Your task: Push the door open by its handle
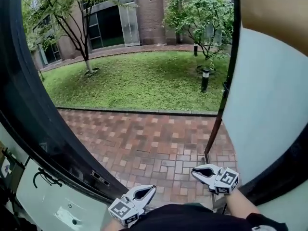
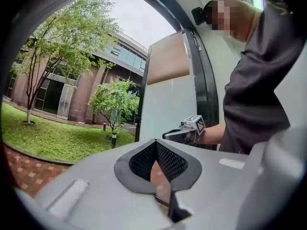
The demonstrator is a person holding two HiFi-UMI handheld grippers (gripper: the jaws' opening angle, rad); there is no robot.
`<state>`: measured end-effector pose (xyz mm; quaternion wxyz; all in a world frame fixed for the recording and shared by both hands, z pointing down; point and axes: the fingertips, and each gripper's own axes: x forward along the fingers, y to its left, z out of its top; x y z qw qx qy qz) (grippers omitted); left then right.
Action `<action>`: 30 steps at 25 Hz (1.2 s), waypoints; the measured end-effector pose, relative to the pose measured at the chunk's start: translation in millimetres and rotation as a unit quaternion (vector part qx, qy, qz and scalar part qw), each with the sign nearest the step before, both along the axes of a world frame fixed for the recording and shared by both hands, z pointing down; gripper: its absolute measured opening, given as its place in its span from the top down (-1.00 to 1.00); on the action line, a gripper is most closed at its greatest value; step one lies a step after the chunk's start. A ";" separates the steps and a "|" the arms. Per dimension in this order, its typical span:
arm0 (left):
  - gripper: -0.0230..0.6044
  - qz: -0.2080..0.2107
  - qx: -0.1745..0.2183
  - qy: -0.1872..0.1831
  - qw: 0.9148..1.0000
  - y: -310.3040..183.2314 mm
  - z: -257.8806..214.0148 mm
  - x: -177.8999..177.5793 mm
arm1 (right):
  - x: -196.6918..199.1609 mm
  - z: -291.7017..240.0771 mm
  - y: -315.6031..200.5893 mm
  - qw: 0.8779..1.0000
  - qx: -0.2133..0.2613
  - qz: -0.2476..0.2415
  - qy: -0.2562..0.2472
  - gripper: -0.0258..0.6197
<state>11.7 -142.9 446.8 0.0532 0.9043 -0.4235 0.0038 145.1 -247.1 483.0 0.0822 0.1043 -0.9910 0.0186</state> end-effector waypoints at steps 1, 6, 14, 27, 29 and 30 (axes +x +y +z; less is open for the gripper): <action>0.93 0.000 0.002 -0.001 1.000 9.9 -1.5 0.4 | 9.5 -4.5 8.8 1.000 -0.003 0.013 -0.013 0.78; 0.93 -0.036 0.003 0.008 0.999 57.8 -1.9 9.1 | 47.3 -16.6 54.8 0.998 0.009 0.035 -0.043 0.78; 0.93 -0.039 -0.066 0.039 0.996 103.2 40.9 104.2 | 150.9 26.7 131.1 0.997 -0.020 0.067 -0.012 0.78; 0.93 0.049 -0.044 0.006 0.998 194.2 36.4 82.5 | 186.1 30.3 233.9 0.974 -0.040 0.217 -0.048 0.78; 0.93 0.048 -0.051 0.001 0.998 218.7 49.8 50.0 | 167.4 36.1 254.3 0.967 -0.057 0.237 -0.071 0.79; 0.93 0.046 -0.053 0.000 0.998 226.6 55.0 33.9 | 158.1 38.3 263.2 0.964 -0.063 0.247 -0.081 0.80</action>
